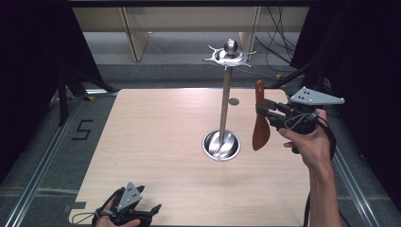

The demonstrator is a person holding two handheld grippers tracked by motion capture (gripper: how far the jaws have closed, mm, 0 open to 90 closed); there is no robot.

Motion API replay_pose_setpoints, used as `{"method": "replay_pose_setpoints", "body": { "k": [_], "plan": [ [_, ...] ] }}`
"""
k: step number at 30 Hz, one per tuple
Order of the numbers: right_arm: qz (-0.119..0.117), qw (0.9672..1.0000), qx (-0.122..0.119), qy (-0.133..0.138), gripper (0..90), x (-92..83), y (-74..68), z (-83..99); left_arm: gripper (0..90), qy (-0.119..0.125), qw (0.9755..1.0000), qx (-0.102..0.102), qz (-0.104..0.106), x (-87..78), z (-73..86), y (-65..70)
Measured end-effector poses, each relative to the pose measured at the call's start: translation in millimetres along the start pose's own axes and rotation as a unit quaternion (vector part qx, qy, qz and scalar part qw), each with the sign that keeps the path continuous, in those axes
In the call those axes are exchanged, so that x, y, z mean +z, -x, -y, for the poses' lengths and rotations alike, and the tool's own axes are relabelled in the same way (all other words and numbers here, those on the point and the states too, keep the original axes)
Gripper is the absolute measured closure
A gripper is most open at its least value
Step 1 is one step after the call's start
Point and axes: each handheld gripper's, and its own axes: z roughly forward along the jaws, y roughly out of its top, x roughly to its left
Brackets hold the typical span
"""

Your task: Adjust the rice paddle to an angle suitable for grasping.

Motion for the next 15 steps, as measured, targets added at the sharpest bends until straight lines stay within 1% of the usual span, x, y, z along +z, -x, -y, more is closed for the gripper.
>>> {"method": "replay_pose_setpoints", "body": {
  "k": [1, 2, 3, 4, 5, 6, 7, 8, 9, 10, 11, 12, 13, 14, 15],
  "plan": [
    [0.002, 1.0, -0.005, 0.004, 67.0, -0.1, -0.2, -1.7, 15.1, -0.005, 1.0, 0.005, -0.004, 0.0, -0.1, -0.9],
    [-0.001, 1.0, 0.004, 0.003, 67.1, -0.8, -1.3, -3.3, 15.1, -0.001, 1.0, 0.0, 0.001, 0.3, 0.0, -0.2],
    [0.001, 1.0, -0.004, 0.009, 67.1, -1.2, 0.0, -4.9, 15.1, 0.002, 1.0, -0.004, 0.003, 0.6, 0.1, 0.4],
    [-0.004, 0.9999, -0.002, 0.013, 67.1, -2.1, -0.3, -7.8, 15.1, 0.001, 1.0, -0.003, 0.003, 0.5, 0.2, 0.3],
    [-0.004, 0.9999, -0.002, 0.013, 67.1, -2.1, -0.3, -7.8, 15.1, 0.001, 1.0, -0.003, 0.003, 0.5, 0.1, 0.3],
    [-0.005, 0.9999, -0.001, 0.012, 67.1, -3.8, -0.7, -11.9, 15.1, 0.002, 1.0, -0.004, 0.002, 0.6, 0.0, 0.3],
    [-0.004, 0.9998, -0.007, 0.018, 67.1, -4.0, -0.3, -13.8, 15.1, 0.002, 1.0, -0.004, 0.002, 0.6, 0.0, 0.3],
    [-0.001, 0.9998, -0.005, 0.017, 67.0, -5.2, -1.0, -15.8, 15.1, 0.002, 1.0, 0.01, 0.002, 0.6, -0.4, -1.3],
    [0.0, 0.9997, -0.006, 0.023, 67.1, -5.4, -0.9, -17.8, 15.1, 0.001, 1.0, -0.003, 0.003, 0.6, 0.1, 0.2],
    [-0.007, 0.9997, -0.002, 0.023, 67.1, -5.9, -1.8, -19.6, 15.1, 0.002, 1.0, -0.003, 0.003, 0.6, 0.1, 0.4],
    [-0.007, 0.9997, -0.002, 0.023, 67.1, -5.9, -1.8, -19.6, 15.1, 0.002, 1.0, -0.003, 0.003, 0.6, 0.1, 0.4],
    [-0.007, 0.9997, -0.005, 0.023, 67.1, -7.0, -2.5, -23.7, 15.1, 0.002, 1.0, -0.003, 0.002, 0.8, 0.0, 0.4],
    [-0.006, 0.9995, -0.004, 0.03, 67.0, -6.7, -3.4, -25.3, 15.1, 0.0, 1.0, -0.003, 0.003, 0.9, 0.1, 0.1],
    [-0.006, 0.9995, -0.009, 0.03, 67.1, -7.0, -3.0, -27.1, 15.1, -0.001, 1.0, -0.002, 0.004, 0.4, 0.1, 0.3],
    [-0.008, 0.9994, -0.001, 0.032, 67.1, -6.8, -4.6, -28.4, 15.1, 0.001, 1.0, -0.002, 0.003, 0.4, 0.1, 0.4]
  ]
}}
